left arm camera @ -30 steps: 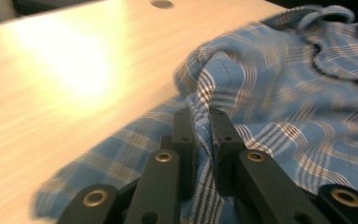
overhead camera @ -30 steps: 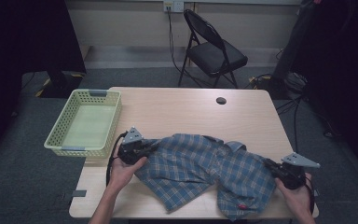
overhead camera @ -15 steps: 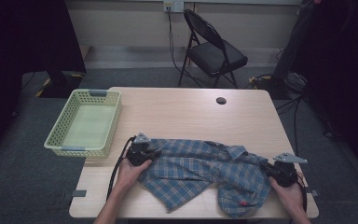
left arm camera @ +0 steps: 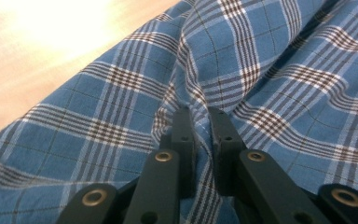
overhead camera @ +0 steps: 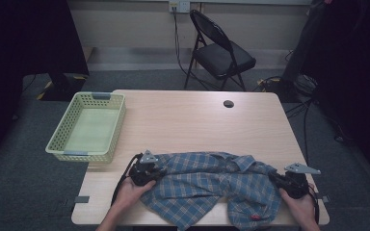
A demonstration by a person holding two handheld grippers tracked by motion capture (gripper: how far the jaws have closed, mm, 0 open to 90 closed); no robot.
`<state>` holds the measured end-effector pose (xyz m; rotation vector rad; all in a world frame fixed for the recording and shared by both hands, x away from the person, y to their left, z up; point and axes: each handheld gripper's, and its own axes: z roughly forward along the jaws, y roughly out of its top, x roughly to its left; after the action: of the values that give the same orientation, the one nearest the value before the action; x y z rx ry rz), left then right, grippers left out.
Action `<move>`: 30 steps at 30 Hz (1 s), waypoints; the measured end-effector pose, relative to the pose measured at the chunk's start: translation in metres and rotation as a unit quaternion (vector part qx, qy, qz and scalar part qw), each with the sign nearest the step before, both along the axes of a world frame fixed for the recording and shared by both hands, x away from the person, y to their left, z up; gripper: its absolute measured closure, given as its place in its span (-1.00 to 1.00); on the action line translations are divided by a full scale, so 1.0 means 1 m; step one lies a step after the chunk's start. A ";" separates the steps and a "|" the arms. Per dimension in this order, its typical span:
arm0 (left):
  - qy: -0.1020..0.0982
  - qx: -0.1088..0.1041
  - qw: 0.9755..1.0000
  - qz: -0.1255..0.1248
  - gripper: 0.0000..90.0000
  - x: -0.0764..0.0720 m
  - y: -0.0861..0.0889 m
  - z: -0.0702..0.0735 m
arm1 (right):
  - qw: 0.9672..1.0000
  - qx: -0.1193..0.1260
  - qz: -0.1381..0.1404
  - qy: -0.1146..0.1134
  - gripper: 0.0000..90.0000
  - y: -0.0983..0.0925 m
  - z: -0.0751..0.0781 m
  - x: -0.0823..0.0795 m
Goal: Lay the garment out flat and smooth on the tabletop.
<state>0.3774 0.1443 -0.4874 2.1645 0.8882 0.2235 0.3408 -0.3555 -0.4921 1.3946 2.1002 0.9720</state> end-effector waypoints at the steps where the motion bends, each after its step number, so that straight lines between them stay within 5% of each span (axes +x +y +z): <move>1: -0.002 0.014 1.000 -0.012 0.83 -0.010 -0.001 0.002 | 1.000 -0.002 0.003 0.000 0.91 0.001 0.000 -0.004; 9: 0.007 0.014 0.999 -0.033 0.84 -0.040 0.001 0.003 | 1.000 -0.007 0.019 0.001 0.91 0.002 0.001 -0.025; 20: 0.006 0.004 0.999 -0.035 0.84 -0.045 0.006 0.005 | 0.999 -0.019 0.027 -0.001 0.91 0.005 0.003 -0.034; 30: -0.026 -0.052 0.998 -0.021 0.84 -0.047 0.018 0.023 | 0.999 0.033 0.006 -0.041 0.91 -0.008 0.026 -0.035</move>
<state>0.3300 0.1619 -0.4640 2.0691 0.8060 0.2081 0.3062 -0.3635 -0.4657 1.3515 2.0368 1.0949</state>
